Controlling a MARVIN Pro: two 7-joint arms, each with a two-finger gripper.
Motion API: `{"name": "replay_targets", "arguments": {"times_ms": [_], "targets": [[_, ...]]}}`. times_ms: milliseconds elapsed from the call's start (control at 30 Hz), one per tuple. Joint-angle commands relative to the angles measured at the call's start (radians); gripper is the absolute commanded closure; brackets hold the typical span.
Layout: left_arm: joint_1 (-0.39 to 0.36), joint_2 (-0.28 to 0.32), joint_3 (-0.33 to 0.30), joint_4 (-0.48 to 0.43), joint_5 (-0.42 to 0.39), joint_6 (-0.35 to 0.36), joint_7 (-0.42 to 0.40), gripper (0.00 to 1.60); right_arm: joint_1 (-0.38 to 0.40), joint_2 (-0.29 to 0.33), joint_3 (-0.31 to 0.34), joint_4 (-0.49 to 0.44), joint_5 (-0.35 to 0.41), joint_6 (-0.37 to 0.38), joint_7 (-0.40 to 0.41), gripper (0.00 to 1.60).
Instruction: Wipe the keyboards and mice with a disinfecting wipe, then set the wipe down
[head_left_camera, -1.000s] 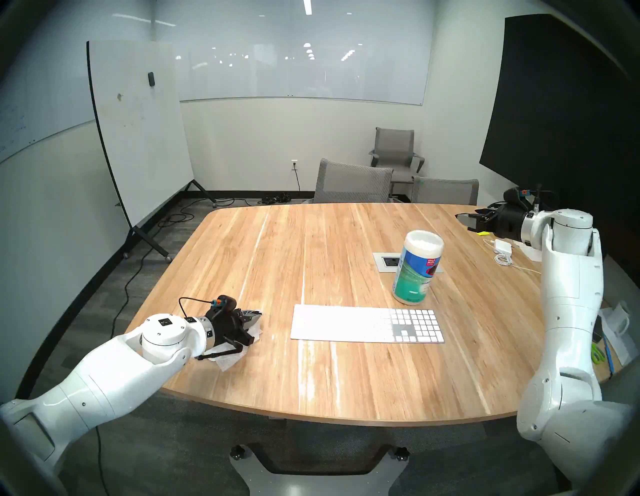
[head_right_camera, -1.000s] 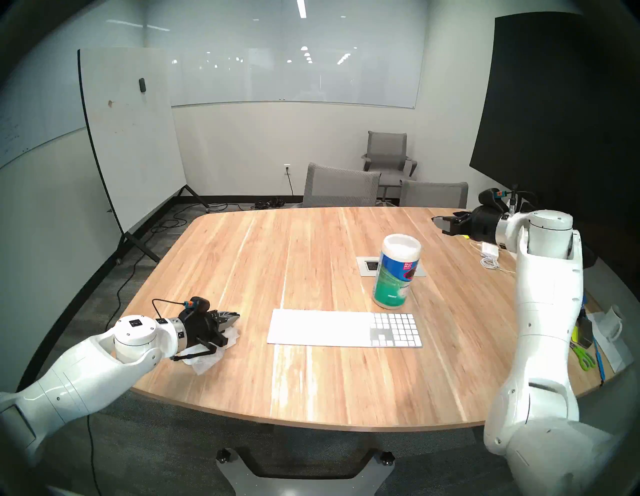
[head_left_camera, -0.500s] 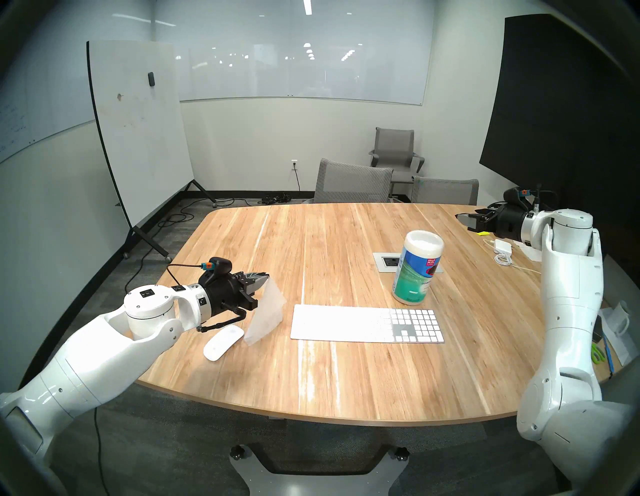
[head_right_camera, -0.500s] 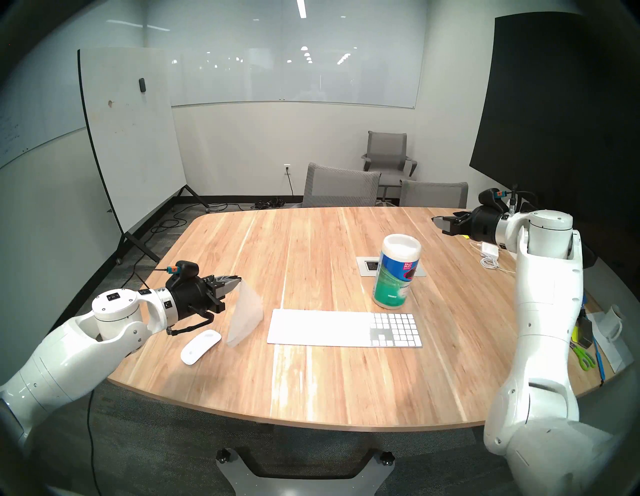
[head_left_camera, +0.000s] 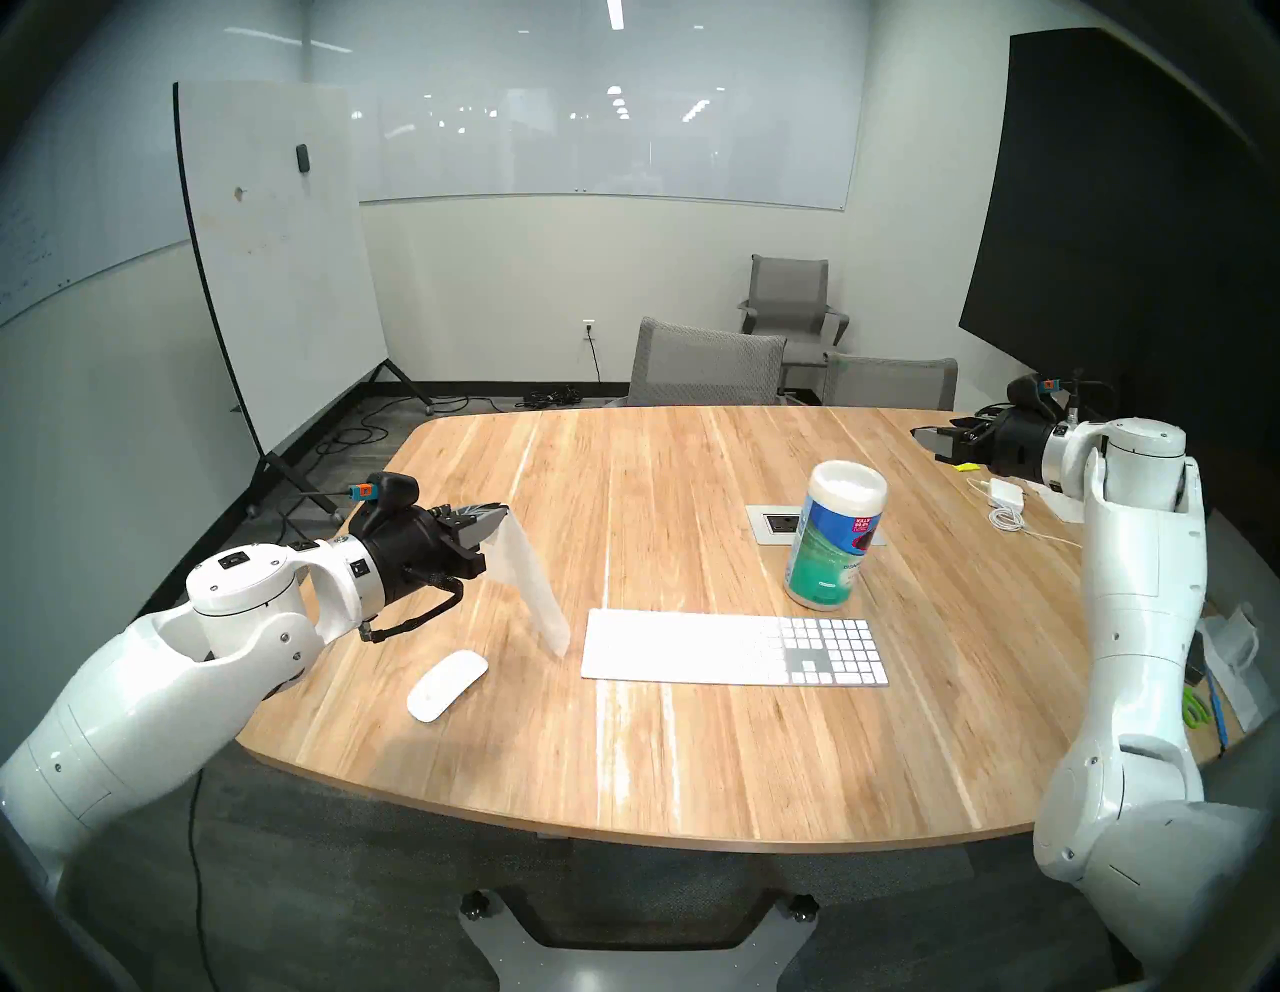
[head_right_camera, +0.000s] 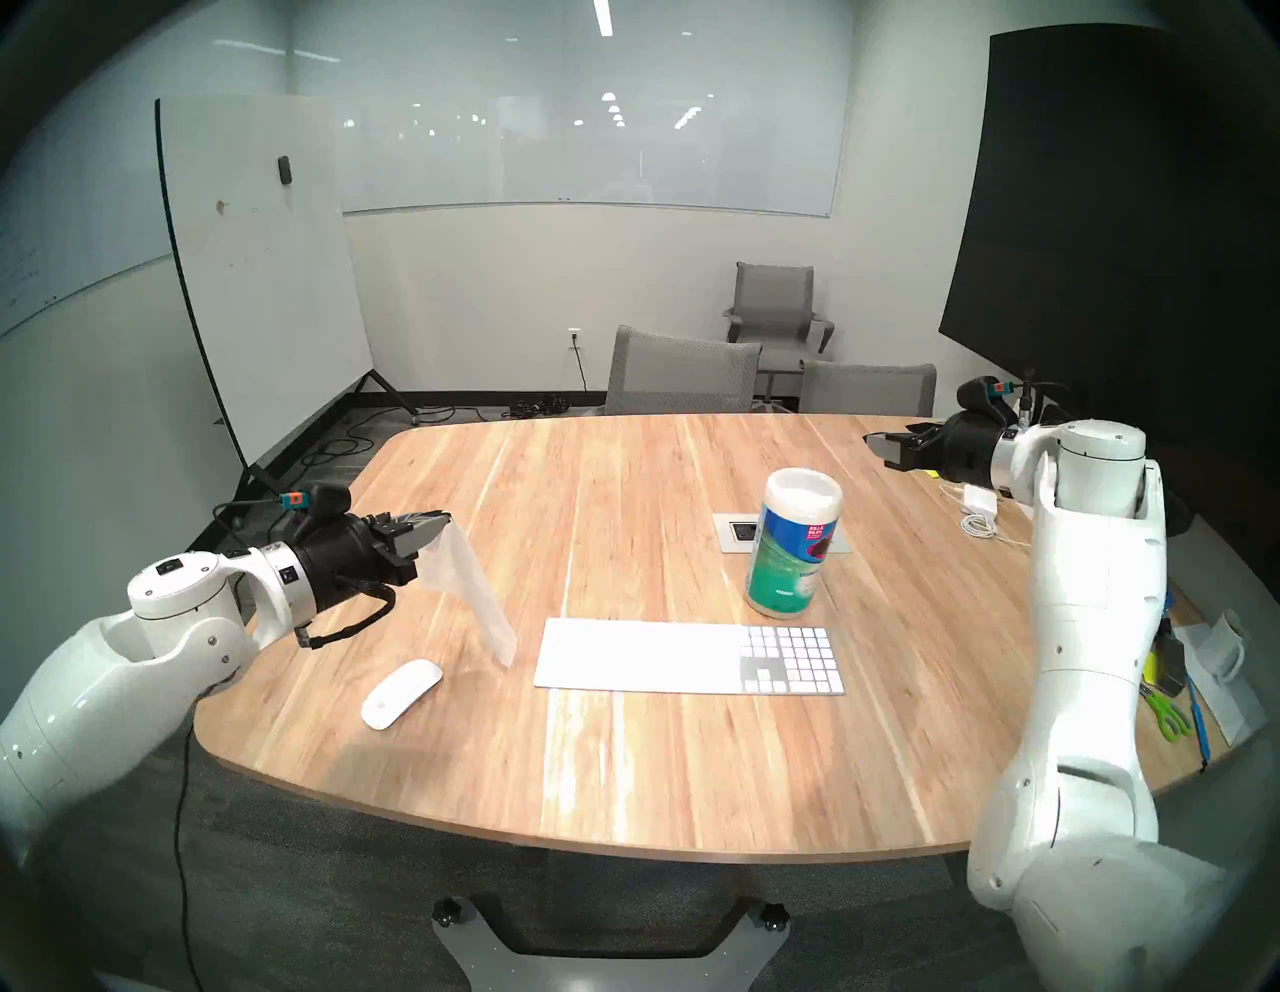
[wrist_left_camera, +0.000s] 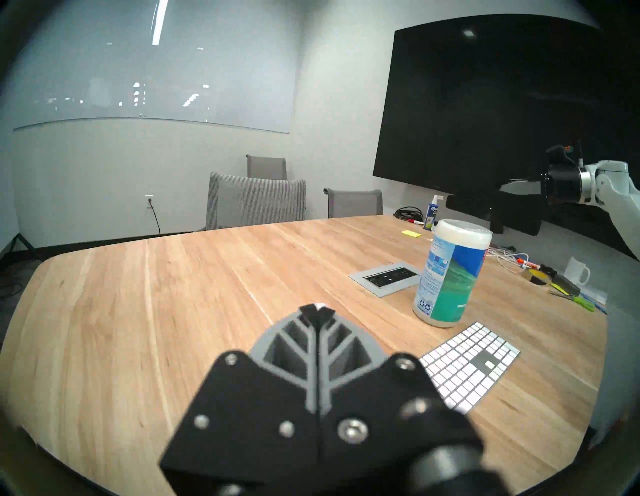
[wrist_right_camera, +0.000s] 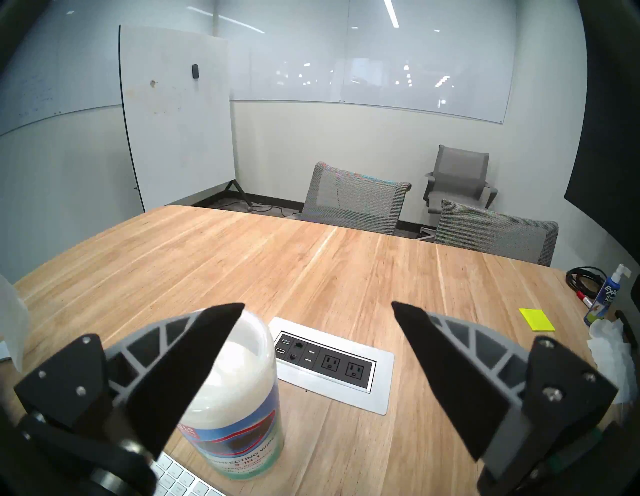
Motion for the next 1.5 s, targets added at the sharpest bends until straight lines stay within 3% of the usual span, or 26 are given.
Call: {"name": "replay_targets", "arguments": {"times_ms": [0,200,400,667,800,1133,1433,1467], "targets": [[-0.005,0.046,-0.082,-0.062,-0.064,0.035,0.015,1.6,0.018,0.001,-0.001,-0.019,0.002,-0.001,-0.001,0.0],[0.001,0.044,-0.099,-0.059,-0.1,0.054,0.018,1.6,0.017,0.001,-0.001,-0.02,0.002,0.0,-0.002,0.0],[0.058,0.017,-0.104,-0.055,-0.088,-0.021,0.005,1.6,0.017,0.001,-0.001,-0.02,0.002,0.0,-0.002,0.0],[0.063,-0.02,-0.079,-0.096,-0.062,-0.067,0.032,1.6,0.017,0.001,-0.001,-0.02,0.002,0.0,-0.002,0.0],[0.053,-0.039,-0.081,-0.074,-0.058,-0.084,0.038,1.6,0.017,0.001,-0.001,-0.02,0.002,0.0,-0.002,0.0],[0.062,0.003,-0.135,-0.017,-0.084,-0.082,-0.015,1.6,0.017,0.001,-0.001,-0.02,0.002,0.0,-0.002,0.0],[0.051,0.026,-0.131,-0.052,-0.084,-0.042,0.007,1.6,0.017,0.001,-0.001,-0.02,0.002,0.0,-0.002,0.0],[0.071,0.024,-0.136,-0.063,-0.08,-0.057,0.005,0.93,0.017,0.001,-0.001,-0.02,0.002,0.0,-0.002,0.0]]}}
